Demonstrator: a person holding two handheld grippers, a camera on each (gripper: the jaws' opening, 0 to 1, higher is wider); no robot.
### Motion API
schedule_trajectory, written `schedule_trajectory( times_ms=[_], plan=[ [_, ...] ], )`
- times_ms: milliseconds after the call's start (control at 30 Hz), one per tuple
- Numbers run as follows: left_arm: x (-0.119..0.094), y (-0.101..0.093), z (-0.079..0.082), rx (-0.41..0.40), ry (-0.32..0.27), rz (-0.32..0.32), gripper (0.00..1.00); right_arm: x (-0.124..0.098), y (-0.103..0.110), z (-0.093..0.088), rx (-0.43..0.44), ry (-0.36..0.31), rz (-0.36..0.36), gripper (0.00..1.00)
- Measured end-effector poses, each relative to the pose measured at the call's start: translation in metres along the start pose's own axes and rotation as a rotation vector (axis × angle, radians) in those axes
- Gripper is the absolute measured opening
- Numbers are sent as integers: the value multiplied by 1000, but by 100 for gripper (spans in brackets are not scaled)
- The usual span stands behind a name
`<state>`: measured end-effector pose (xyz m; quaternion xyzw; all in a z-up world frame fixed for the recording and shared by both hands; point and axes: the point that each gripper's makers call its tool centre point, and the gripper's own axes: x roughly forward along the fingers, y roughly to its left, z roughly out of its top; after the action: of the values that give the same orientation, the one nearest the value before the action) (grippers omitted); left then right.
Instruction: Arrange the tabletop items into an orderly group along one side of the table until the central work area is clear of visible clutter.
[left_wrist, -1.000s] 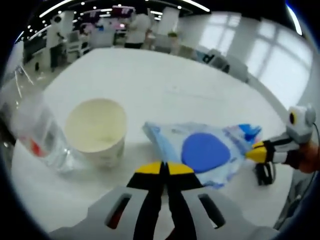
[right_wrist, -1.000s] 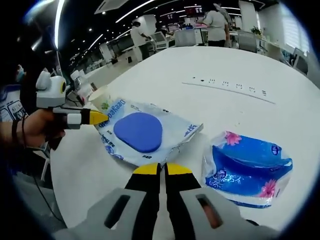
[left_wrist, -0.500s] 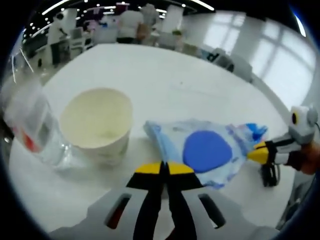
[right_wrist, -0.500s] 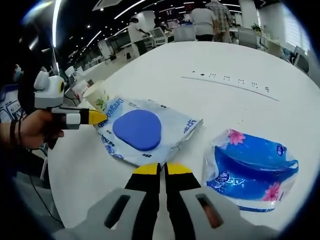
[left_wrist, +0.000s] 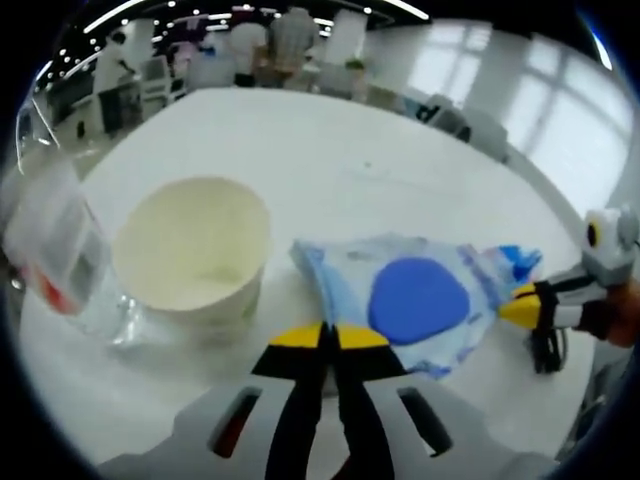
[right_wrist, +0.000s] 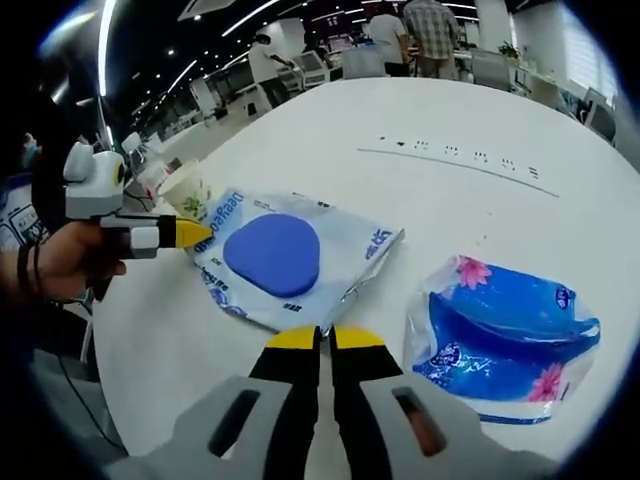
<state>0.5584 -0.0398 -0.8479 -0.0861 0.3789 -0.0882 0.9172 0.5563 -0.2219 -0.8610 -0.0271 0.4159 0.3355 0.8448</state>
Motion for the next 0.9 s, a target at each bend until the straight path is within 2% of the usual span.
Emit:
schedule_trajectory(
  times_ms=[100, 333, 500, 667, 900],
  plan=[
    [-1, 2, 0, 6, -1, 6, 3, 1, 0, -1, -7, 6, -5, 4],
    [-6, 6, -2, 22, 3, 9, 9, -1, -3, -6, -21, 27, -26, 17],
    [-12, 10, -6, 27, 13, 7, 14, -5, -1, -7, -32, 31, -30, 21],
    [-20, 12, -8, 36, 17, 9, 24, -10, -1, -7, -30, 29, -31, 26],
    [-33, 12, -8, 52, 10, 3, 27, -17, 5, -10, -37, 26, -24, 31]
  ],
)
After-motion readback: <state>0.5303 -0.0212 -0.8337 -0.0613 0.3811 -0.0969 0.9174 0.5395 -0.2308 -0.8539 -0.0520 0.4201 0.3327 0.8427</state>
